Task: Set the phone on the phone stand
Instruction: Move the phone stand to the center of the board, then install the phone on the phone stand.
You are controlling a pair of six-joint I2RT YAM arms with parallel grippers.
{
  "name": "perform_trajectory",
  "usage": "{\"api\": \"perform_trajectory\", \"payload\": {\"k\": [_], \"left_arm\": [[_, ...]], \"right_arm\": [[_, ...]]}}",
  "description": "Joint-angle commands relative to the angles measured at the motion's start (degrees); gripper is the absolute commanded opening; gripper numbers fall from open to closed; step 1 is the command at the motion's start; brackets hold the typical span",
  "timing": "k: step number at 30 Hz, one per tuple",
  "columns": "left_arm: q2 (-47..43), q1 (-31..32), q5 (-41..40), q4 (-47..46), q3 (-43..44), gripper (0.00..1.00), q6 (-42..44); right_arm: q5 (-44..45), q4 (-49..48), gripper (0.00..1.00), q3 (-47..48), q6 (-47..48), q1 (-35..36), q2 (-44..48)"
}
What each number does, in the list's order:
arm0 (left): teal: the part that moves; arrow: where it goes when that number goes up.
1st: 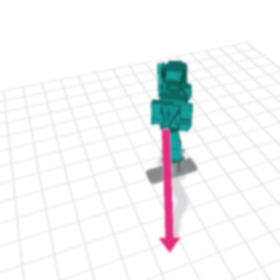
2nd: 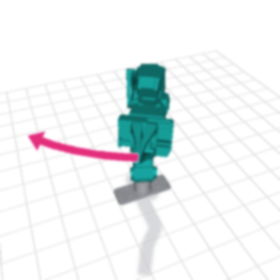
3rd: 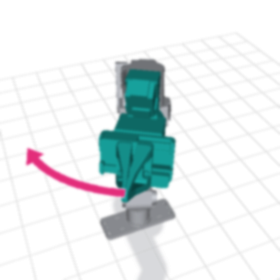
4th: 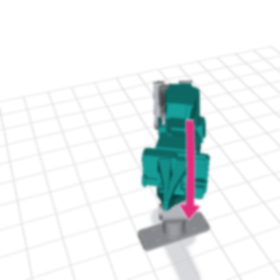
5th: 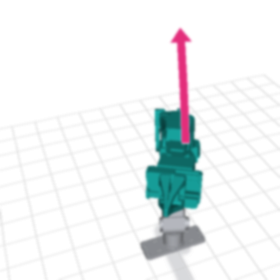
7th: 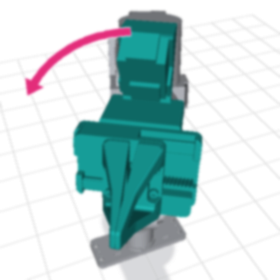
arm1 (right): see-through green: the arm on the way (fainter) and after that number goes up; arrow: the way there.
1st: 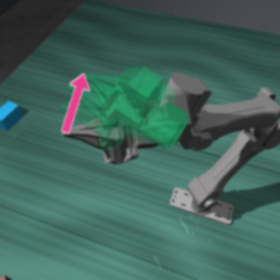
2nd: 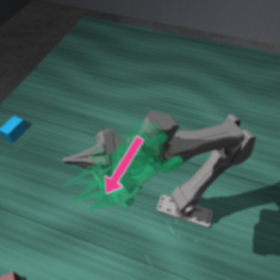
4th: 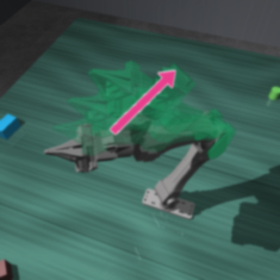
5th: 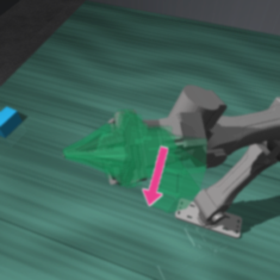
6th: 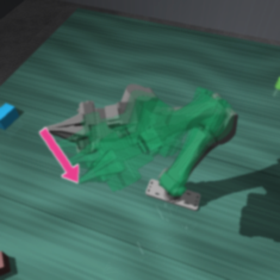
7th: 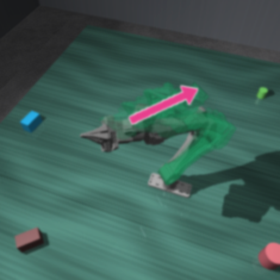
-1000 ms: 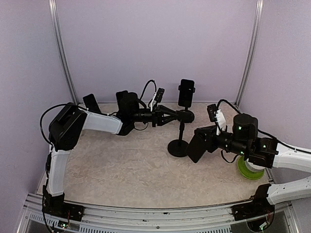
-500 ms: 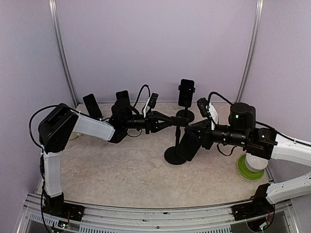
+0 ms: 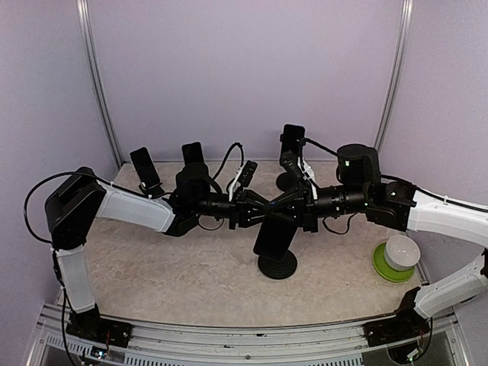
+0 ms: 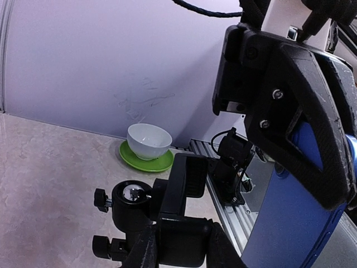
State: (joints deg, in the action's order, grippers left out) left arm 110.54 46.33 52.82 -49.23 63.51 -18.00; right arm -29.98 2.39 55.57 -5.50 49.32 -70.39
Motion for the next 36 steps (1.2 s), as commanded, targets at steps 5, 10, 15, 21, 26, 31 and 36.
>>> {"api": "perform_trajectory", "payload": {"k": [5,10,15,21,26,31,36], "left_arm": [[-4.45,1.05,1.75,-1.12,-3.08,0.06,-0.01],[-5.42,1.05,3.49,-0.46,-3.76,0.05,0.39],[-6.23,1.05,4.98,1.57,-3.55,0.04,1.18],[-7.3,1.05,6.43,1.95,-4.0,0.04,1.48],[-7.69,1.05,7.9,2.48,-4.27,0.02,1.92],[-8.09,0.96,8.72,3.13,-4.27,0.02,2.32],[-8.56,0.79,9.22,3.36,-4.39,0.02,2.47]], "right_arm": [[-7.3,1.64,0.0,6.06,4.32,-0.42,-3.03],[-10.11,2.21,0.0,6.9,5.76,-1.32,-4.5],[-11.54,3.9,0.0,8.31,7.52,-3.09,-5.64],[-14.37,4.5,0.0,8.74,9.22,-4.72,-7.13],[-17.07,4.48,0.0,7.94,10.66,-5.84,-7.74],[-18.68,4.86,0.0,7.24,12.33,-7.0,-8.08],[-19.21,5.46,0.0,6.01,13.4,-7.55,-7.57]]}}
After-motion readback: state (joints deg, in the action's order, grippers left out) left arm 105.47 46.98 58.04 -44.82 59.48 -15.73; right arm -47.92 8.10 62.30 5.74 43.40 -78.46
